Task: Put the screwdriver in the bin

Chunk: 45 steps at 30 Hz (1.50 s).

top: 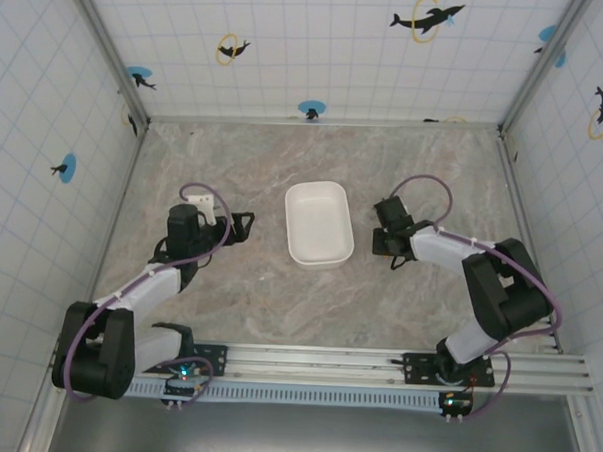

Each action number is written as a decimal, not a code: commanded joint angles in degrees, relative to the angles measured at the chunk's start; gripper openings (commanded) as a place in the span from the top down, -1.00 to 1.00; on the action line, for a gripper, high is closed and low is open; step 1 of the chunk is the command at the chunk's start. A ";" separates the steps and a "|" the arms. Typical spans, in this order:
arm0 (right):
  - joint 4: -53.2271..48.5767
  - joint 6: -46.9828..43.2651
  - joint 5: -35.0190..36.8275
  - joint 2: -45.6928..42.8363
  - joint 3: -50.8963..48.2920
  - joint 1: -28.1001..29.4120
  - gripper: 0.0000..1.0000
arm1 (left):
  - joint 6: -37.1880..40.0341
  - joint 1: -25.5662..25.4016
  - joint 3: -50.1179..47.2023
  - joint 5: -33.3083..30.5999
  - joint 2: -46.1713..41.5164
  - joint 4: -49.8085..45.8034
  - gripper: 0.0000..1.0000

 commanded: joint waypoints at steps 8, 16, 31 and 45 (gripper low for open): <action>-1.71 -0.28 0.38 2.33 3.31 0.41 0.38 | -0.37 -0.57 0.52 1.18 0.74 -0.63 -0.95; -2.12 -0.31 -0.51 3.39 3.72 0.41 0.72 | -0.27 -0.70 0.38 1.26 0.59 -0.72 -0.95; -7.09 0.82 -6.30 -12.42 13.45 0.57 1.00 | 0.01 -0.80 1.11 2.23 -0.03 -1.59 -0.95; -0.02 10.37 -6.24 -11.40 16.57 15.98 1.00 | 0.20 -0.84 0.85 2.18 -0.21 -1.69 -0.95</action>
